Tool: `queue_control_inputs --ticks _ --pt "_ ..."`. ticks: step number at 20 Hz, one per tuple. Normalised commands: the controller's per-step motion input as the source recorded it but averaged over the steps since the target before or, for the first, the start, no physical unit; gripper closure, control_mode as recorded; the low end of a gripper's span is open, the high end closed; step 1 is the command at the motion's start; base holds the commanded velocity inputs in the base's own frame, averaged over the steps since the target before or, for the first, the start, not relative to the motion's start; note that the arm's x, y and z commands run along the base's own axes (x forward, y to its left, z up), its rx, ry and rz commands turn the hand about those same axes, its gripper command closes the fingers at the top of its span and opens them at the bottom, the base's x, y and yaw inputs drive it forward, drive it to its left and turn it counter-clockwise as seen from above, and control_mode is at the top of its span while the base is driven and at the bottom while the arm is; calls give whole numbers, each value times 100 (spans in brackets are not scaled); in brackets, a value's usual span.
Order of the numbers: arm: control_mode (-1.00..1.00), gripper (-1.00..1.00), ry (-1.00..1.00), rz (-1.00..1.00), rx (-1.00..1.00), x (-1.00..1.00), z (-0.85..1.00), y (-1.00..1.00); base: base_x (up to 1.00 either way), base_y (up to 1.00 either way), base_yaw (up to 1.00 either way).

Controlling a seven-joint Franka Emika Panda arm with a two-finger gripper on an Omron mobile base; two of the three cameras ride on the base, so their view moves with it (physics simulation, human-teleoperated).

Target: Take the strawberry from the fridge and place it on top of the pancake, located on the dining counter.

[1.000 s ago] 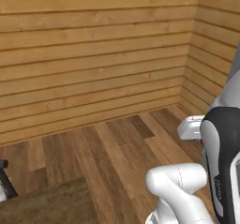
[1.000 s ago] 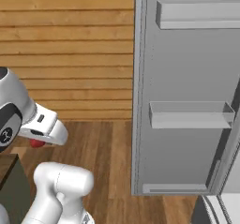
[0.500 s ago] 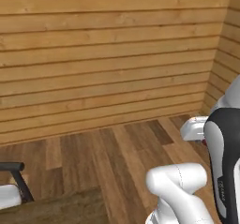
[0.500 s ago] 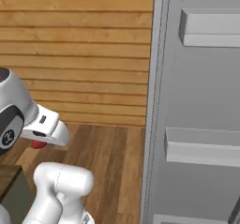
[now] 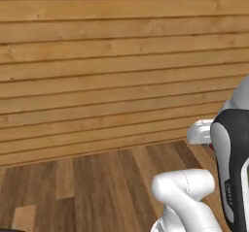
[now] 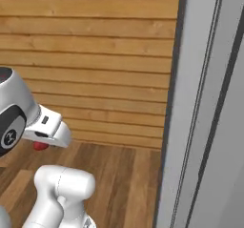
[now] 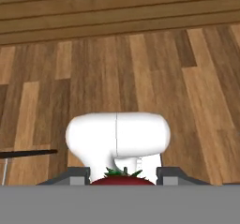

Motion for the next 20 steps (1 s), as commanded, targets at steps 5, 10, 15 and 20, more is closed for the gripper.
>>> queue_control_inputs --ticks 5,10,15,20 --pt "100 100 0 0 0 0 0 0 100 50 34" --pt "100 100 0 0 0 0 0 0 100 17 38" --pt "100 100 0 0 0 0 0 0 100 27 38" --pt "100 100 0 0 0 0 0 0 86 -6 75"
